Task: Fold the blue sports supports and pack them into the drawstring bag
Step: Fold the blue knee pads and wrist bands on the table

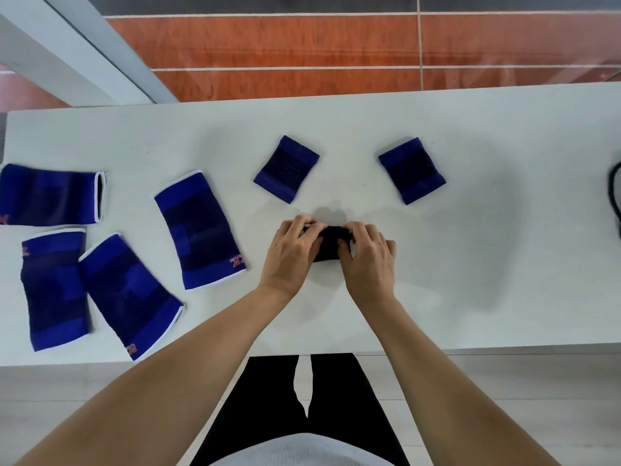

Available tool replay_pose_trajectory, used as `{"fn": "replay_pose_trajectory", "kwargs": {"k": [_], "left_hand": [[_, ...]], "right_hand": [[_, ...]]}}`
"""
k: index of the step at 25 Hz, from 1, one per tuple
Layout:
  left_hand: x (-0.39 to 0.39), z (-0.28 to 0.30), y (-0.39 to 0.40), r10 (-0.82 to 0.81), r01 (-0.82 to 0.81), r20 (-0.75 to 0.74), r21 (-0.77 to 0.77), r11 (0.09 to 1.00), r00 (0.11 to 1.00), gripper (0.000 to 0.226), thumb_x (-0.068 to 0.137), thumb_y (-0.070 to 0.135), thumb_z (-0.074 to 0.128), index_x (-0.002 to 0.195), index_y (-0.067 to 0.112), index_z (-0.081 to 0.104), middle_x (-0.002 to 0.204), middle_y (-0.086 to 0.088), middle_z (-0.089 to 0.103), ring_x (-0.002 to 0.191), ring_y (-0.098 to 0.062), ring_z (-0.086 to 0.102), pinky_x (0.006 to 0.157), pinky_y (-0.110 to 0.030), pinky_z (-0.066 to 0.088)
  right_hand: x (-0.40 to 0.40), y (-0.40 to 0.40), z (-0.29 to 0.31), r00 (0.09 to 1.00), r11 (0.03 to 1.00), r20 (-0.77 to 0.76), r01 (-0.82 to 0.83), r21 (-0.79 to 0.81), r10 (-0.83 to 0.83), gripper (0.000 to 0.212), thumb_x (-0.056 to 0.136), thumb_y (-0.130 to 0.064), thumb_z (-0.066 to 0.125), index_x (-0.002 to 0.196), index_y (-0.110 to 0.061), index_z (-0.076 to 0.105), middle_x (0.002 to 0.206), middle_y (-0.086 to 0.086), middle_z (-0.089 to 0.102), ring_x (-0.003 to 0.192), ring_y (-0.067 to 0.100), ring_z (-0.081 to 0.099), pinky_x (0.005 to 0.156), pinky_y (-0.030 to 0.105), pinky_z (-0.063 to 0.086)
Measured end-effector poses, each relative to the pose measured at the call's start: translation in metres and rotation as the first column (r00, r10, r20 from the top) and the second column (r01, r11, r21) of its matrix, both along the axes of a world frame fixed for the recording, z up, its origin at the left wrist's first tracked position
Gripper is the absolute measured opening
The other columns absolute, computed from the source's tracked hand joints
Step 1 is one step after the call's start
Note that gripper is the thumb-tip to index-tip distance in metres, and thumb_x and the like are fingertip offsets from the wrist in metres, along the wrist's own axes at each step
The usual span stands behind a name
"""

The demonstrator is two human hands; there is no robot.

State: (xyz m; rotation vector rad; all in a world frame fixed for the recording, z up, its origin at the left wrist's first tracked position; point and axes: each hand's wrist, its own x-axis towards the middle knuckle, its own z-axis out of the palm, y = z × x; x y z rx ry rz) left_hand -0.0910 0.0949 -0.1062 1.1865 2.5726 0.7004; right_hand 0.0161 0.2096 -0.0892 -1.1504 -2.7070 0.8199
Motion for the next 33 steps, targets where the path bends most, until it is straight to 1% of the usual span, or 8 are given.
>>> {"fn": "replay_pose_trajectory", "kwargs": {"k": [2, 6, 11, 15, 23, 26, 29, 33], "left_hand": [[0.001, -0.005, 0.0, 0.002, -0.002, -0.026, -0.002, 1.0, 1.0, 0.032, 0.096, 0.014, 0.062, 0.128, 0.017, 0.066, 0.114, -0.004, 0.063, 0.097, -0.028, 0.057, 0.087, -0.043, 0.051], [0.006, -0.016, -0.004, 0.02, -0.029, -0.161, -0.056, 0.998, 0.987, 0.04, 0.097, 0.021, 0.061, 0.137, 0.025, 0.06, 0.132, -0.001, 0.062, 0.118, -0.029, 0.054, 0.097, -0.043, 0.044], [0.001, -0.026, 0.002, -0.019, -0.011, -0.283, -0.104, 0.994, 0.959, 0.043, 0.098, 0.02, 0.062, 0.14, 0.025, 0.057, 0.145, -0.009, 0.053, 0.13, -0.037, 0.049, 0.108, -0.046, 0.039], [-0.02, -0.029, 0.034, -0.04, -0.014, -0.366, -0.143, 0.99, 0.93, 0.041, 0.096, 0.019, 0.066, 0.136, 0.025, 0.061, 0.141, -0.011, 0.056, 0.128, -0.039, 0.048, 0.111, -0.048, 0.037], [-0.064, -0.022, 0.105, -0.056, -0.018, -0.366, -0.195, 0.981, 0.929, 0.039, 0.098, 0.031, 0.061, 0.137, 0.031, 0.058, 0.134, -0.011, 0.055, 0.12, -0.037, 0.051, 0.106, -0.047, 0.039], [-0.066, -0.008, 0.089, 0.023, -0.055, -0.221, -0.14, 0.989, 0.975, 0.05, 0.103, 0.044, 0.042, 0.15, 0.024, 0.042, 0.144, -0.011, 0.048, 0.131, -0.033, 0.044, 0.111, -0.044, 0.035], [-0.065, -0.005, 0.044, 0.173, -0.176, -0.041, -0.131, 0.976, 0.984, 0.053, 0.104, 0.04, 0.031, 0.149, 0.013, 0.039, 0.153, -0.008, 0.043, 0.143, -0.029, 0.037, 0.117, -0.042, 0.031], [-0.035, -0.002, -0.011, 0.128, -0.156, -0.133, -0.231, 0.96, 0.983, 0.048, 0.102, 0.036, 0.033, 0.138, 0.011, 0.054, 0.148, -0.012, 0.049, 0.132, -0.035, 0.046, 0.112, -0.047, 0.035]], "right_hand": [[-0.004, 0.0, 0.0, 1.0, 0.994, 0.013, -0.022, 0.105, 0.02, 0.039, 0.089, -0.015, 0.066, 0.126, -0.021, 0.058, 0.116, 0.004, 0.059, 0.1, 0.025, 0.057, 0.09, 0.039, 0.039], [0.004, -0.007, -0.01, 0.968, 0.934, -0.109, -0.185, 0.307, 0.227, 0.03, 0.094, -0.011, 0.06, 0.122, -0.018, 0.068, 0.123, -0.001, 0.065, 0.115, 0.023, 0.06, 0.102, 0.038, 0.037], [0.019, -0.003, -0.024, 0.967, 0.919, -0.001, -0.24, 0.312, 0.253, 0.051, 0.098, -0.014, 0.06, 0.148, -0.02, 0.051, 0.152, -0.004, 0.05, 0.144, 0.018, 0.042, 0.12, 0.051, 0.026], [-0.004, 0.029, -0.027, 0.962, 0.913, 0.083, -0.273, 0.303, 0.26, 0.055, 0.102, -0.018, 0.055, 0.154, -0.021, 0.04, 0.16, -0.003, 0.04, 0.152, 0.02, 0.029, 0.123, 0.055, 0.016], [-0.047, 0.09, -0.022, 0.981, 0.936, 0.07, -0.192, 0.294, 0.179, 0.054, 0.099, -0.021, 0.058, 0.152, -0.02, 0.043, 0.155, 0.002, 0.046, 0.148, 0.023, 0.036, 0.123, 0.051, 0.017], [-0.026, 0.1, -0.016, 0.998, 0.964, 0.061, -0.029, 0.263, 0.014, 0.052, 0.103, -0.035, 0.047, 0.152, -0.017, 0.041, 0.156, 0.005, 0.043, 0.147, 0.022, 0.036, 0.122, 0.045, 0.02], [0.007, 0.101, -0.02, 0.977, 0.973, 0.171, 0.086, 0.216, -0.125, 0.05, 0.104, -0.034, 0.041, 0.15, -0.013, 0.043, 0.155, 0.007, 0.045, 0.146, 0.024, 0.035, 0.121, 0.046, 0.02], [0.042, 0.081, -0.015, 0.984, 0.964, 0.154, 0.044, 0.263, -0.087, 0.028, 0.101, -0.022, 0.05, 0.125, -0.013, 0.062, 0.123, 0.008, 0.065, 0.118, 0.032, 0.054, 0.105, 0.045, 0.034]]}}
